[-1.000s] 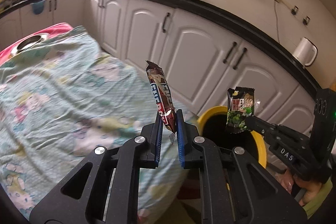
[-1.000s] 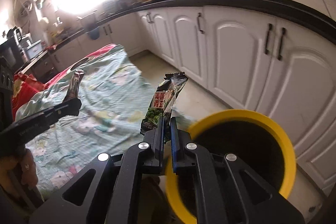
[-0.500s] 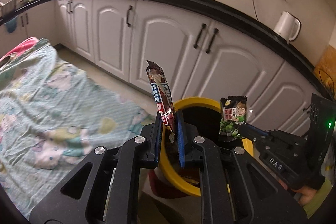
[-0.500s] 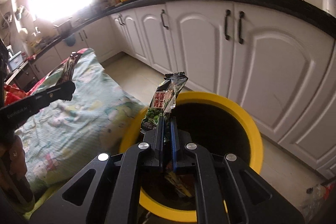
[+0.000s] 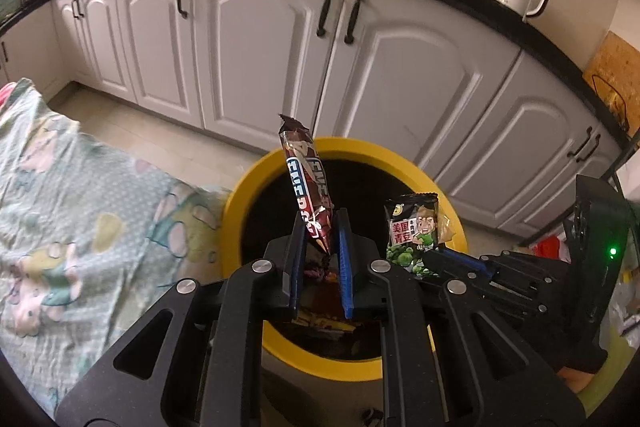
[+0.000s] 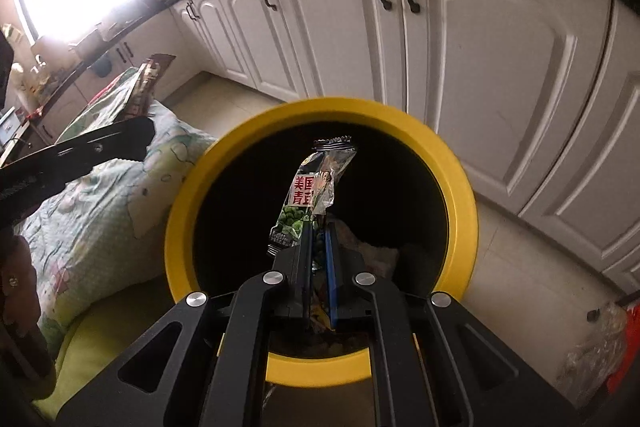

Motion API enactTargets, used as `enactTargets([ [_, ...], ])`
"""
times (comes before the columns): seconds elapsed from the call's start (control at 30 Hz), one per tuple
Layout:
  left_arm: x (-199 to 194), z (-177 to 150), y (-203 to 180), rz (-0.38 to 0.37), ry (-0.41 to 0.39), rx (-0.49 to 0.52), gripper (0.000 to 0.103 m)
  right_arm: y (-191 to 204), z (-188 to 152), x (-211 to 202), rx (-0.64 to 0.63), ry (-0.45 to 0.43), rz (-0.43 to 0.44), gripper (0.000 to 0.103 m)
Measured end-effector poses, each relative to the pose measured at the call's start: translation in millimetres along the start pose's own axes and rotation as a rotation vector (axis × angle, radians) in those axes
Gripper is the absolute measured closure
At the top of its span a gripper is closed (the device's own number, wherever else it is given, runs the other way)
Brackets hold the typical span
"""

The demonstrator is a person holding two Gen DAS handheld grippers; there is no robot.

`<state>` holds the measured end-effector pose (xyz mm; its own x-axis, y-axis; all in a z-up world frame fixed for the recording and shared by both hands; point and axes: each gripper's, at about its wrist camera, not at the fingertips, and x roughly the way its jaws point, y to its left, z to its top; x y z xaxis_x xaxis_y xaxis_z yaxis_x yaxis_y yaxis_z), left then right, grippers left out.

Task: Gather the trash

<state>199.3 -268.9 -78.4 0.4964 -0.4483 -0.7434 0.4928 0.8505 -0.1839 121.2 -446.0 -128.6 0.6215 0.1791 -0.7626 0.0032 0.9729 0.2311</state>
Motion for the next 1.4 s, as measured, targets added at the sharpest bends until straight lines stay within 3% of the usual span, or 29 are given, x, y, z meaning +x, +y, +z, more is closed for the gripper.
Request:
enactTargets([
  [0.1, 7.3, 0.8, -2.2, 0.009, 0.009, 0.006, 0.090, -2.4, -2.8, 2.4, 0.007, 0.010, 0.003, 0.096],
  [0.17, 11.0, 1.7, -1.2, 0.008, 0.020, 0.002, 0.078, -3.5, -4.4, 3.9, 0.011, 0.018, 0.004, 0.095],
  [0.23, 13.7, 2.8, -0.7, 0.010, 0.028, 0.001, 0.071, -4.4, -6.0, 5.0, 0.013, 0.025, 0.001, 0.082],
  [0.3, 15.0, 2.6, 0.5, 0.021, 0.038, 0.000, 0.062, -5.8, -7.2, 4.5, 0.018, 0.022, 0.000, 0.078],
  [0.37, 14.0, 3.5, 2.7, 0.028, 0.041, -0.009, 0.049, -8.4, -8.1, 3.9, 0.025, 0.022, -0.008, 0.076],
  [0.4, 12.1, 3.3, 5.3, 0.033, 0.042, -0.020, 0.045, -9.8, -7.5, 3.2, 0.030, 0.019, -0.014, 0.070],
  [0.47, 5.9, 2.8, 10.9, 0.042, 0.038, -0.039, 0.026, -11.1, -6.9, -1.2, 0.039, 0.005, -0.025, 0.060],
  [0.57, -8.9, 3.2, 21.3, 0.064, 0.007, -0.061, 0.013, -9.1, -3.2, -11.2, 0.034, -0.027, -0.058, 0.047],
  [0.63, -19.0, 2.6, 28.2, 0.076, -0.014, -0.073, 0.011, -5.5, -0.3, -21.0, 0.040, -0.056, -0.073, 0.030],
  [0.73, -40.7, -0.1, 39.8, 0.120, -0.058, -0.081, 0.011, 4.2, 7.5, -36.5, 0.037, -0.111, -0.089, 0.016],
  [0.87, -69.6, -6.3, 52.5, 0.188, -0.112, -0.089, 0.011, 26.5, 21.4, -61.0, 0.015, -0.200, -0.114, 0.006],
  [1.1, -133.1, -23.0, 84.0, 0.265, -0.223, -0.151, 0.011, 92.1, 33.9, -109.1, 0.013, -0.317, -0.083, 0.006],
  [1.27, -169.6, -43.3, 99.2, 0.304, -0.277, -0.156, 0.011, 136.4, 12.4, -120.2, 0.035, -0.326, -0.058, 0.006],
  [1.4, -193.9, -66.5, 106.7, 0.327, -0.315, -0.142, 0.011, 170.1, -10.0, -125.5, -0.050, -0.382, -0.078, 0.006],
])
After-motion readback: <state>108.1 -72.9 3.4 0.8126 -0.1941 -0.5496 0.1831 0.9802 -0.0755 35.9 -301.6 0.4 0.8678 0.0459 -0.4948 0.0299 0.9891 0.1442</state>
